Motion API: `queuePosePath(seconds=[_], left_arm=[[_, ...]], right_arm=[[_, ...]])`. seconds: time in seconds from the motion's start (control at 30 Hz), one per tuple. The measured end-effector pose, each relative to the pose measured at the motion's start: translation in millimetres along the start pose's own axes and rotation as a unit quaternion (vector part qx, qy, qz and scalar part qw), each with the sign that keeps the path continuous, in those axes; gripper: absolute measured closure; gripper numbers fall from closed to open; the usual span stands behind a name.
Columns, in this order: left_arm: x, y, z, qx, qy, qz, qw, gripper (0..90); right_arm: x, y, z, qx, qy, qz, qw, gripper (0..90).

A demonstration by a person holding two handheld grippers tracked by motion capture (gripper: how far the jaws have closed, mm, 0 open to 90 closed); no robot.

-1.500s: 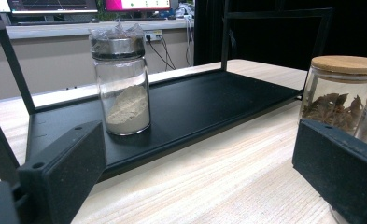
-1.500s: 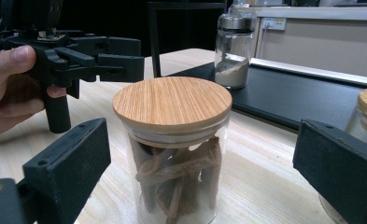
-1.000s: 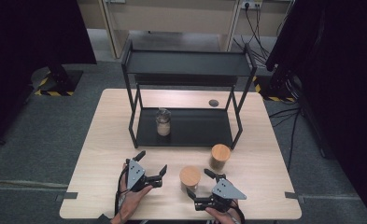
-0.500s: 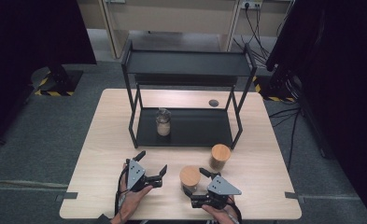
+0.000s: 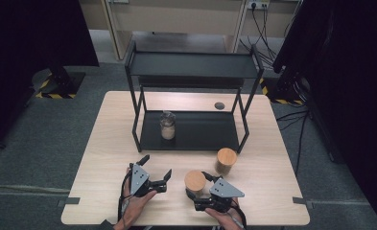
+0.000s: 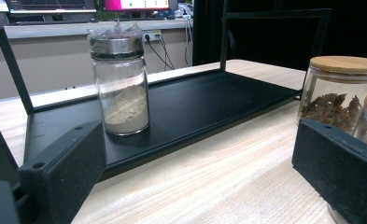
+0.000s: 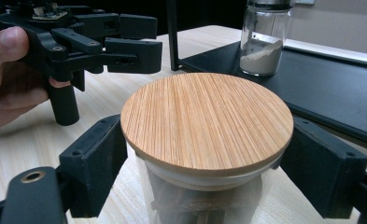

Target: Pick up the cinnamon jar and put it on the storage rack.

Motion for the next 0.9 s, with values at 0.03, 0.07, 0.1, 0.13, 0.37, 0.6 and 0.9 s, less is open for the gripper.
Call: queuePosePath(seconds=[0.03,0.07,0.1,0.13,0.37,0.6,0.9], left_arm=[[0.0,0.0,0.0,0.000,0.000,0.000,1.0000,2.5],[0.0,0.0,0.0,0.000,0.000,0.000,1.0000,2.5],[0.0,0.0,0.0,0.000,0.000,0.000,1.0000,2.5],[0.0,0.0,-0.1,0.000,0.000,0.000,1.0000,2.5],[0.0,0.0,-0.1,0.000,0.000,0.000,1.0000,2.5],[0.0,0.0,-0.1,0.000,0.001,0.000,1.0000,2.6],[0.0,0.0,0.0,0.000,0.000,0.000,1.0000,2.5]], right_arm=[[-0.1,-0.4,0.2,0.000,-0.001,-0.002,1.0000,19.1],[-0.3,-0.8,0.7,-0.001,-0.003,-0.004,1.0000,19.4],[-0.6,-1.3,1.2,-0.001,-0.005,-0.006,1.0000,20.0],[-1.0,-1.8,1.8,0.000,-0.007,-0.009,0.9999,21.0],[-2.1,-3.8,2.0,0.002,-0.015,-0.024,0.9996,25.1],[0.1,-2.8,1.9,0.001,-0.019,-0.021,0.9996,26.0],[8.0,-4.3,1.8,-0.003,-0.023,-0.013,0.9996,26.0]])
Point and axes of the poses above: each handheld gripper's, and its own axes: y roughly backward along the jaws, x roughly out of its top, z roughly to its right, the point moved 6 cm from there along -y, roughly forward along the jaws, and after that the axes turned 4 degrees about -z, right-handed, at the moved point
